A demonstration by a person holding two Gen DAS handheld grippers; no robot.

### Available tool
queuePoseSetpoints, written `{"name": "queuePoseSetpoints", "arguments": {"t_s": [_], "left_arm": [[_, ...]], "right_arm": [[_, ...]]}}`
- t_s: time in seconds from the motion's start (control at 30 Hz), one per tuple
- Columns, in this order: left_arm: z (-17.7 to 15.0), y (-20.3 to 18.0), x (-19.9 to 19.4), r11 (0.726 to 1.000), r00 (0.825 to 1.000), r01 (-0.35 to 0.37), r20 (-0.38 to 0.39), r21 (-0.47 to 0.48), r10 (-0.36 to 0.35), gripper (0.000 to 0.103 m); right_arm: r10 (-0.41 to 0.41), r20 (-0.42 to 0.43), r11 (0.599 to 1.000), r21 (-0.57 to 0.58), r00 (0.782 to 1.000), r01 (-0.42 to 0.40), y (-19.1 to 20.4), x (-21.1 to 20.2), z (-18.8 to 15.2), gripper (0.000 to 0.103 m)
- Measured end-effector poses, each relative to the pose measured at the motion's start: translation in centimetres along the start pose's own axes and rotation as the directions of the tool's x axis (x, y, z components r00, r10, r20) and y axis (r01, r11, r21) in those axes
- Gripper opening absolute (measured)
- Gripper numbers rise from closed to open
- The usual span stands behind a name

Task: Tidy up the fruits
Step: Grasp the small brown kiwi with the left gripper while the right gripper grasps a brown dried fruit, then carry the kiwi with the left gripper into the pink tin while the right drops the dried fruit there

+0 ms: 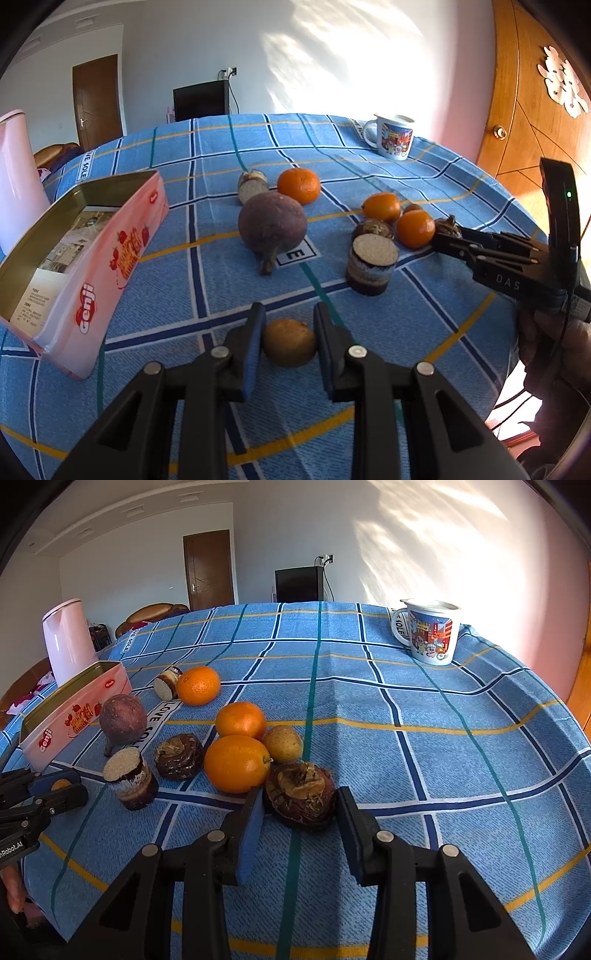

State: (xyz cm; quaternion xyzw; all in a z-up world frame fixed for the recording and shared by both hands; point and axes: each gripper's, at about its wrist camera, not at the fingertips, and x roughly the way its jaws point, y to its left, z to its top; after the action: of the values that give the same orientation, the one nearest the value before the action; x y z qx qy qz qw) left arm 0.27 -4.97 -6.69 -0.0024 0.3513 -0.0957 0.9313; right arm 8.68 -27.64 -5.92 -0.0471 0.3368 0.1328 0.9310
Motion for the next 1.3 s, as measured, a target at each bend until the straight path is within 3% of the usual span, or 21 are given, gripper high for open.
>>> {"name": "queuePoseSetpoints", "arguments": {"t_s": [0.33,0.53,0.83,1.3], "left_arm": [[1.2,1.5,-2.0,0.998,0.993,-0.065,0.094,-0.026,0.067,0.028],[1.6,2.1,-2.4,0.995,0.990,-0.091,0.110,-0.031,0.094,0.028],[2.4,2.9,-2.8,0.992,0.985,-0.117,0.122,-0.038,0.121,0.028],[4.8,7.5,-3.6,0.977,0.968,-0.190,0.146,-0.099,0.203,0.028]], "right_arm": [[0.047,0.120,0.997,-0.064,0.992,-0.039,1.9,-3.2,0.8,0.041],[0.121,0.130,0.991,-0.067,0.984,-0.113,3.3,-3.6,1.4,0.041],[0.165,0.171,0.982,-0.121,0.971,-0.146,5.2,-4.7,3.4,0.041],[0.296,0.203,0.939,-0.242,0.933,-0.245,11.5,-4.9,9.3,0.041]]}}
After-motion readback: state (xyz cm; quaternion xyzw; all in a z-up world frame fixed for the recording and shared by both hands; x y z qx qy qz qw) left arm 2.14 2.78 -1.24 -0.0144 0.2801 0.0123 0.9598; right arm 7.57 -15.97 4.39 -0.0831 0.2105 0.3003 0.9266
